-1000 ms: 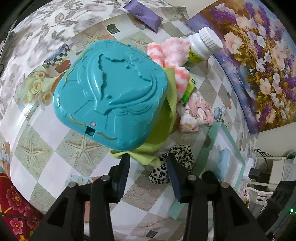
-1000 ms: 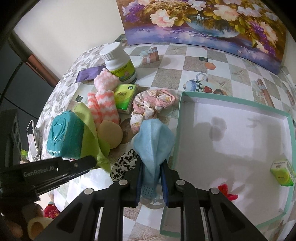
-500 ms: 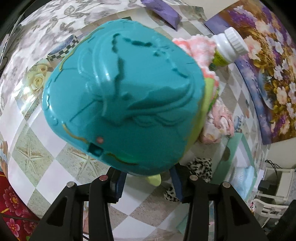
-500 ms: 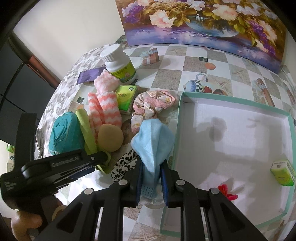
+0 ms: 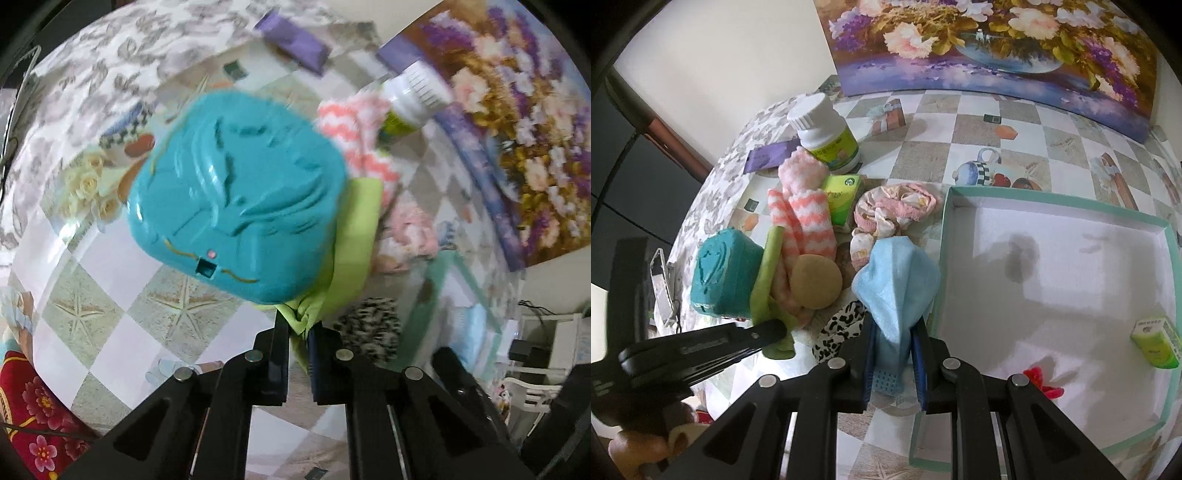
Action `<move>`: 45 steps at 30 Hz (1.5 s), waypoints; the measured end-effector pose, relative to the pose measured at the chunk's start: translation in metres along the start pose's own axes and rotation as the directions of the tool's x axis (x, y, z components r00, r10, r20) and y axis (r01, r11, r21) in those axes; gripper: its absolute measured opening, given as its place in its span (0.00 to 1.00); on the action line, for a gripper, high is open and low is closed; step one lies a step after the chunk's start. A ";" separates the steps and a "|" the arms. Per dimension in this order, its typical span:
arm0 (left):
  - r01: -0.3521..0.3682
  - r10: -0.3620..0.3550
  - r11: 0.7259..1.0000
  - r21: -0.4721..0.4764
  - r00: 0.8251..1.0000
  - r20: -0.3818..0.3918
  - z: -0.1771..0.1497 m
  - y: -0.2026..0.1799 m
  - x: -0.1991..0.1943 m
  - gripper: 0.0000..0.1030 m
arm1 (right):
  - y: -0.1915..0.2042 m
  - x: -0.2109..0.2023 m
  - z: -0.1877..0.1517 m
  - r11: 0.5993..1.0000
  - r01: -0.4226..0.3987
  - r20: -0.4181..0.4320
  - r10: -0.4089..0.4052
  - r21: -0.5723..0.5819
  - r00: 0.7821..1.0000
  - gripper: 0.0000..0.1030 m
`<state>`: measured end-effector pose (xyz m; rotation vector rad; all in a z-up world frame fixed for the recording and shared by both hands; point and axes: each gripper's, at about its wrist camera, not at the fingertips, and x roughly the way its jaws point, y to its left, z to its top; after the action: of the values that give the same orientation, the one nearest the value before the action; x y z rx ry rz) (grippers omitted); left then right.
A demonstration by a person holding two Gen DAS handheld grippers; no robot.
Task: Organize soft objects
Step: 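Pull the lime-green cloth out from under the teal box with the left gripper, then carry the green cloth into the tray with the left gripper while the right carries the blue mask there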
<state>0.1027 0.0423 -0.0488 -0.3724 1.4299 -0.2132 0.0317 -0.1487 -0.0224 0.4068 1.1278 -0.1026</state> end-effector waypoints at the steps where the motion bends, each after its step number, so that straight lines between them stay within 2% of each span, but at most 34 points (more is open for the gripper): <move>1: 0.009 -0.009 1.000 0.009 1.000 0.010 -0.001 -0.002 -0.005 0.08 | 0.000 -0.002 0.000 1.000 -0.003 0.005 0.003 0.002 1.000 0.18; 8: 0.109 -0.118 0.991 0.084 0.987 0.109 -0.007 -0.021 -0.050 0.08 | 0.002 -0.033 0.006 0.998 -0.055 0.090 0.054 0.012 0.994 0.18; 12: 0.171 -0.201 0.973 0.156 0.959 0.202 -0.013 -0.036 -0.084 0.08 | 0.001 -0.057 0.009 0.996 -0.084 0.158 0.080 0.020 0.984 0.18; 16: 0.210 -0.271 0.948 0.239 0.927 0.258 -0.021 -0.054 -0.105 0.08 | -0.002 -0.083 0.012 0.994 -0.105 0.232 0.097 0.024 0.968 0.18; 18: 0.224 -0.302 0.931 0.287 0.916 0.265 -0.027 -0.064 -0.112 0.08 | -0.006 -0.099 0.012 0.995 -0.096 0.279 0.084 0.030 0.957 0.18; 21: 0.230 -0.328 0.910 0.345 0.908 0.261 -0.034 -0.082 -0.113 0.08 | -0.016 -0.119 0.010 0.997 -0.060 0.334 0.039 0.051 0.942 0.18; 23: 0.226 -0.336 0.898 0.378 0.907 0.255 -0.039 -0.093 -0.110 0.08 | -0.025 -0.127 0.008 0.997 0.002 0.358 -0.030 0.077 0.933 0.19; 28: 0.200 -0.337 0.860 0.469 0.914 0.228 -0.061 -0.122 -0.099 0.08 | -0.051 -0.133 0.002 0.980 0.130 0.366 -0.177 0.147 0.914 0.19; 33: 0.169 -0.325 0.819 0.548 0.924 0.201 -0.081 -0.151 -0.080 0.08 | -0.095 -0.140 -0.004 0.952 0.171 0.346 -0.255 0.255 0.903 0.19; 38: 0.124 -0.276 0.785 0.607 0.947 0.164 -0.097 -0.172 -0.054 0.08 | -0.128 -0.147 -0.010 0.923 0.193 0.324 -0.303 0.332 0.896 0.19; 41: 0.095 -0.231 0.774 0.626 0.963 0.140 -0.103 -0.180 -0.034 0.08 | -0.139 -0.136 -0.012 0.910 0.222 0.280 -0.328 0.351 0.902 0.19; 45: 0.070 -0.169 0.772 0.631 0.981 0.098 -0.105 -0.181 -0.005 0.08 | -0.152 -0.102 -0.012 0.906 0.239 0.176 -0.314 0.350 0.933 0.19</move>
<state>0.0120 -0.1359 0.0138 0.0765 1.1046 -0.7343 -0.0659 -0.2969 0.0245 0.5092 0.9344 -0.5810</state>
